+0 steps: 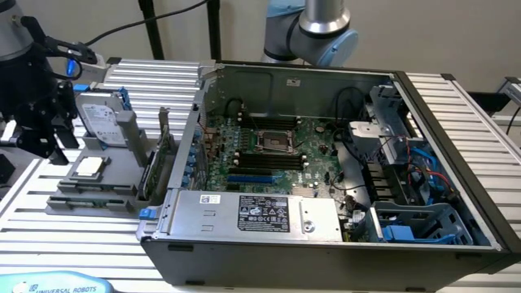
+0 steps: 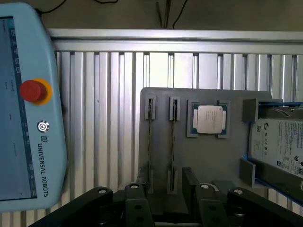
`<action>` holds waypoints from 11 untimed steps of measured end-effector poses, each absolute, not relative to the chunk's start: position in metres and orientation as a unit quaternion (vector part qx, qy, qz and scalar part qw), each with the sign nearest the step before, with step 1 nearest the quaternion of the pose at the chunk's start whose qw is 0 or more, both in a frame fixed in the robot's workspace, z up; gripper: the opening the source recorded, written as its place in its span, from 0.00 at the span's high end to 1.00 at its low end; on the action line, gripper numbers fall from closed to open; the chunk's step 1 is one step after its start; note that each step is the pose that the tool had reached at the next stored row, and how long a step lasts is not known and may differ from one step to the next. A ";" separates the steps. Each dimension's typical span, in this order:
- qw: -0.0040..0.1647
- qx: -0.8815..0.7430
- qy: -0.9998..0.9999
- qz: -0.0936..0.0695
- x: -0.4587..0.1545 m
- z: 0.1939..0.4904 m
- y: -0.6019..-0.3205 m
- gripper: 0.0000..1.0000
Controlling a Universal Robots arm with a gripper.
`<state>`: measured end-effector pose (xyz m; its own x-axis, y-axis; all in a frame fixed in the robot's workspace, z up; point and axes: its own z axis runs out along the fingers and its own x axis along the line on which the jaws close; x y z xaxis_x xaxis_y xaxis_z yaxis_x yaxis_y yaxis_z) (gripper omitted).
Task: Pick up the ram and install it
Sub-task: 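Pick up the ram and move it above insertion slot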
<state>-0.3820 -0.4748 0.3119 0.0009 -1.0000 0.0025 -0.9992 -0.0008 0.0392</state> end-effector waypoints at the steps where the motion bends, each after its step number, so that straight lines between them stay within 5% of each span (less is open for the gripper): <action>1: 0.015 0.707 -0.707 -0.013 -0.382 0.310 -0.476 0.58; 11: 0.015 0.709 -0.705 -0.013 -0.380 0.292 -0.483 0.58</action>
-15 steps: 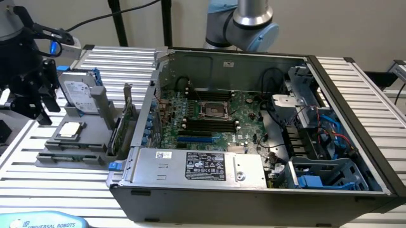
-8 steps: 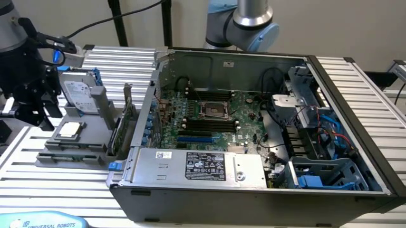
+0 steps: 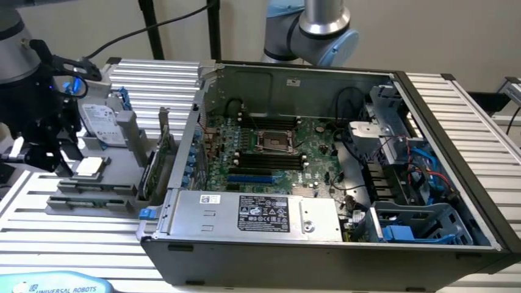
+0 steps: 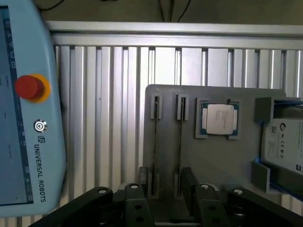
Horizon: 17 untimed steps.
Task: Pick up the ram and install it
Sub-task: 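Pick up the ram and move it above insertion slot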
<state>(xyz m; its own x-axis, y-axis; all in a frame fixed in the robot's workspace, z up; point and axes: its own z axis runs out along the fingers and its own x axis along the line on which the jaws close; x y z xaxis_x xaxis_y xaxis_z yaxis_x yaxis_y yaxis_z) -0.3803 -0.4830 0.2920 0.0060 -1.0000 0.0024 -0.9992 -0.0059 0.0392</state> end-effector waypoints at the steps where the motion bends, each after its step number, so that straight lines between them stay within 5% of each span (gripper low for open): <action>1: 0.015 0.709 -0.705 -0.013 -0.380 0.290 -0.484 0.58; 17: 0.015 0.710 -0.704 -0.013 -0.380 0.261 -0.485 0.58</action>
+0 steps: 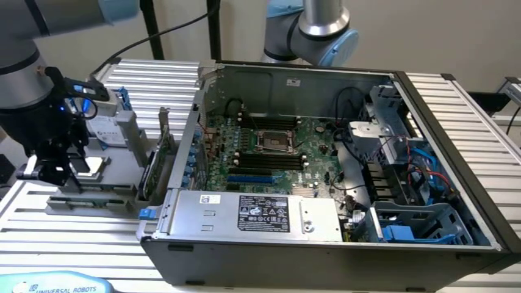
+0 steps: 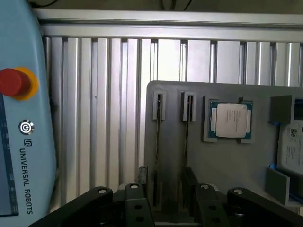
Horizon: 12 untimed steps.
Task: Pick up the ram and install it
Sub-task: 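Pick up the ram and move it above insertion slot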
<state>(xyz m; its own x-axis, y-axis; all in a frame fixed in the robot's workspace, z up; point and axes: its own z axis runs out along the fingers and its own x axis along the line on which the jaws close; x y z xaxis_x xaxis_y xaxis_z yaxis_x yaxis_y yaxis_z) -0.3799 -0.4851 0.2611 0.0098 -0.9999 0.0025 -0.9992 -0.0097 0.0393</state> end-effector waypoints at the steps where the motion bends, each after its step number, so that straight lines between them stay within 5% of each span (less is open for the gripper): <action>1: 0.015 0.710 -0.703 -0.013 -0.380 0.259 -0.485 0.58; 12: 0.015 0.712 -0.702 -0.013 -0.380 0.239 -0.485 0.58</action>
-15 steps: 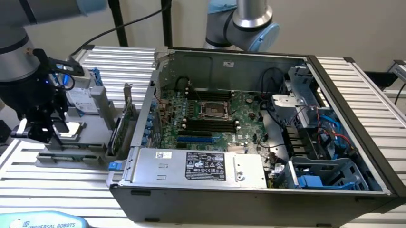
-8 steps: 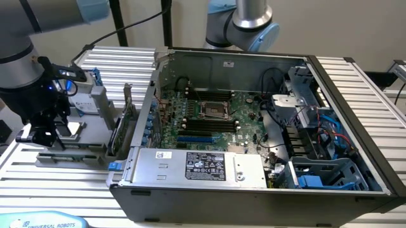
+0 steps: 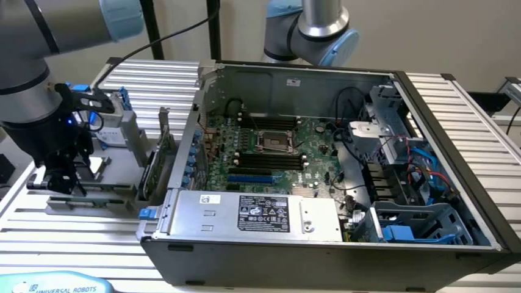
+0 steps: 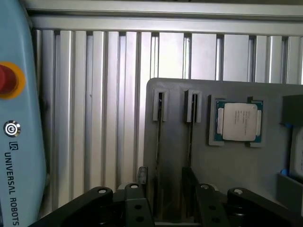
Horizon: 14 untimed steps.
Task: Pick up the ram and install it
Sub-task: 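Pick up the ram and move it above insertion slot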
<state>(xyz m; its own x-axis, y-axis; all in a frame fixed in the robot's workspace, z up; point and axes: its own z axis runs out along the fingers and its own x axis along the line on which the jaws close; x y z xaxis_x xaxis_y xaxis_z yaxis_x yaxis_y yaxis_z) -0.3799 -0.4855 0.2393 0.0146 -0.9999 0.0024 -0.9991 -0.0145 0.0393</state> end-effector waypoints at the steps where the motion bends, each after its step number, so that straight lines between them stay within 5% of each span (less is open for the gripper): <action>1: 0.015 0.712 -0.701 -0.013 -0.380 0.238 -0.486 0.58; 14: 0.015 0.717 -0.696 -0.013 -0.380 0.214 -0.487 0.58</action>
<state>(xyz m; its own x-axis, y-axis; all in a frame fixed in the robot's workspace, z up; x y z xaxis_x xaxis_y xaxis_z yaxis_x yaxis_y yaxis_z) -0.3799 -0.4872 0.2138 0.0296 -0.9996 0.0025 -0.9988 -0.0295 0.0393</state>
